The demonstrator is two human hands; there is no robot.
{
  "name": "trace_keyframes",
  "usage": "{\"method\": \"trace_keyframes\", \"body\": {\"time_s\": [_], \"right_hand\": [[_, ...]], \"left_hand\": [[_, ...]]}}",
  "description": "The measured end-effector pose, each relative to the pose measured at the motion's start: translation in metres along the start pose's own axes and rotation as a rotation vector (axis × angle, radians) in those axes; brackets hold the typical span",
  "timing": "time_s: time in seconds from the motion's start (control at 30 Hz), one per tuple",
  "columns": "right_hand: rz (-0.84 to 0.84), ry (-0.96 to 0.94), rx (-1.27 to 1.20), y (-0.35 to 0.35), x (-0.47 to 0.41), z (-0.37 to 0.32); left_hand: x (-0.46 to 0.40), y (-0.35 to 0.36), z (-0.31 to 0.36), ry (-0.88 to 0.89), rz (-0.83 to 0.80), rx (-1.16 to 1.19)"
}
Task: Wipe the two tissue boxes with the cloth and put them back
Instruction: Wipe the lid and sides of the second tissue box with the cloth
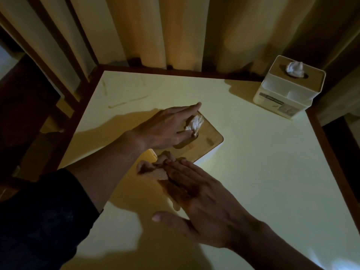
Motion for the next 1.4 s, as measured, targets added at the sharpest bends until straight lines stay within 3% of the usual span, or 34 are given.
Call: {"method": "trace_keyframes", "body": {"time_s": [0.17, 0.33, 0.57, 0.73, 0.93, 1.07, 1.23, 1.4], "right_hand": [[0.098, 0.081, -0.007, -0.021, 0.009, 0.045], [0.101, 0.234, -0.060, -0.031, 0.021, 0.092], [0.191, 0.315, -0.175, -0.029, 0.020, 0.087], [0.237, 0.372, -0.119, -0.027, 0.019, 0.077], [0.222, 0.423, -0.027, -0.020, 0.016, 0.050], [0.148, 0.386, 0.027, -0.011, 0.019, 0.035], [0.119, 0.316, 0.087, -0.018, 0.019, 0.056], [0.112, 0.124, 0.229, -0.024, -0.017, 0.087]], "left_hand": [[0.001, -0.001, 0.010, 0.112, -0.042, -0.069], [0.003, -0.001, 0.013, 0.104, -0.065, -0.110], [0.018, -0.019, 0.020, 0.195, 0.311, -0.091], [0.055, -0.017, 0.026, -0.039, 0.473, -0.094], [0.104, -0.001, 0.009, -0.510, 0.742, 0.278], [0.109, 0.013, 0.010, -0.539, 0.815, 0.306], [0.107, 0.010, 0.007, -0.473, 0.745, 0.354], [0.094, 0.000, -0.003, -0.417, 0.685, 0.352]]}}
Point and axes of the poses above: each hand's wrist, its own x-axis away from the middle knuckle, its own y-axis out of the palm, z = x × y, the point moved 7 cm from there along -x, towards the middle knuckle, and after that the axes turned 3 degrees about z, right-handed, at the moved point
